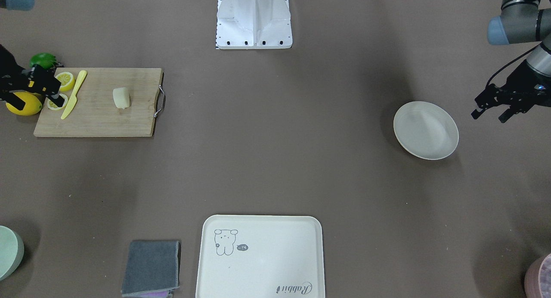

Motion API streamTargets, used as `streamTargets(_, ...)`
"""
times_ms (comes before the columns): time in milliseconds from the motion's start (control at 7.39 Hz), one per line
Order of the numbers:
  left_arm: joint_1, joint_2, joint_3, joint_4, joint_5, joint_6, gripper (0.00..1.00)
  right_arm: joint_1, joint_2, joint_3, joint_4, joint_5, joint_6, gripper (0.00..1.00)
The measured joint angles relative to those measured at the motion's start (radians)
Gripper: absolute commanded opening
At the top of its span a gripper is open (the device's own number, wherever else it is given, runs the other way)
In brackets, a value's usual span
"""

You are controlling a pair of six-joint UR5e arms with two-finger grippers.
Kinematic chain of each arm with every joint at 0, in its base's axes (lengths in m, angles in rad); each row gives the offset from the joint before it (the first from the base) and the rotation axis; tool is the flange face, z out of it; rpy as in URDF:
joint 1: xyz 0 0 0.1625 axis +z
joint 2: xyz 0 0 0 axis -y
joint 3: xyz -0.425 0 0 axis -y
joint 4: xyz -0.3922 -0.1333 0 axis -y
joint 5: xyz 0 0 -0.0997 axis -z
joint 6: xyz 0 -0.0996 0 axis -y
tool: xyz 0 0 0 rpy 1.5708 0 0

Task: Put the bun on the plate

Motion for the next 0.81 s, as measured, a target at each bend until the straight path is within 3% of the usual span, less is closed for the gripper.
streamTargets(271, 0.11, -0.061, 0.117, -0.125, 0.07, -0.075, 0.84, -0.059, 0.0, 0.005, 0.027, -0.043, 0.057, 1.0)
streamTargets(406, 0.132, -0.074, 0.157, -0.171, 0.081, -0.084, 0.69, -0.067, 0.0, 0.006, 0.029, -0.05, 0.063, 1.0)
streamTargets(541, 0.14, -0.073, 0.174, -0.196, 0.081, -0.084, 0.2, -0.07, 0.0, 0.007, 0.03, -0.053, 0.065, 1.0)
streamTargets(677, 0.143, -0.067, 0.18, -0.212, 0.078, -0.083, 0.0, -0.07, 0.0, 0.008, 0.03, -0.054, 0.065, 1.0)
streamTargets(812, 0.144, -0.062, 0.18, -0.221, 0.076, -0.08, 0.0, -0.071, 0.0, 0.008, 0.029, -0.055, 0.065, 1.0)
